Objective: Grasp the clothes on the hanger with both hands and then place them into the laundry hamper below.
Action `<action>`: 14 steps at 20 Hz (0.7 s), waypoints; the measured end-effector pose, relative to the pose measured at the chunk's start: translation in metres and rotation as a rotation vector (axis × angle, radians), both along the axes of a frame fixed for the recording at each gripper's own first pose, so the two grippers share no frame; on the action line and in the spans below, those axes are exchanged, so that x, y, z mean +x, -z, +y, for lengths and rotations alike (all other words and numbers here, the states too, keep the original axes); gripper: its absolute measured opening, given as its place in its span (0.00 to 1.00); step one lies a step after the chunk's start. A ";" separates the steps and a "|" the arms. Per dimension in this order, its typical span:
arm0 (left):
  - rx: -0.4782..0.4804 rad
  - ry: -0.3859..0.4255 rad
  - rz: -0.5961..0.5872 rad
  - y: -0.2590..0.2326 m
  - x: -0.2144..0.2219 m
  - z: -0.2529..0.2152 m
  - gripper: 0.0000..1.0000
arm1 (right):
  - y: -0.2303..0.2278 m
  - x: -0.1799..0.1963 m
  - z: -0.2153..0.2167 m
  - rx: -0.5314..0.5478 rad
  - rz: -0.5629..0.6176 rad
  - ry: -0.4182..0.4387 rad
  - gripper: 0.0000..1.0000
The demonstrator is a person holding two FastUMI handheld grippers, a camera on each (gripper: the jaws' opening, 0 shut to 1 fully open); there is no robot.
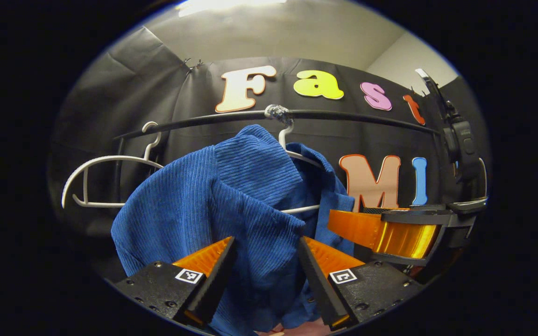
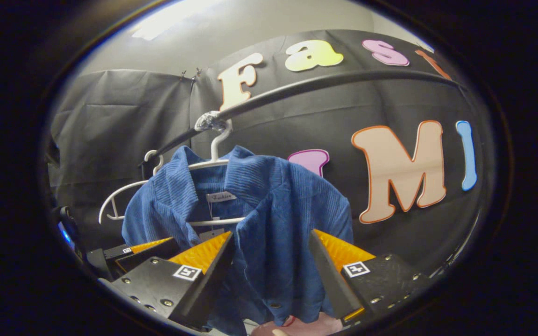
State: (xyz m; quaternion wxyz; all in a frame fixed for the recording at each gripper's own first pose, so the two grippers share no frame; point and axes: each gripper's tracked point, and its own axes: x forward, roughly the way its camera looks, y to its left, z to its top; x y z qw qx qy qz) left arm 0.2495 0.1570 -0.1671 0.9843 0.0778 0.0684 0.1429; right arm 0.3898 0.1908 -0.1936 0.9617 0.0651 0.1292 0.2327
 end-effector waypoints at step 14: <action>-0.010 -0.247 -0.080 0.008 0.035 0.040 0.20 | 0.053 0.070 0.014 -0.099 0.030 -0.052 0.59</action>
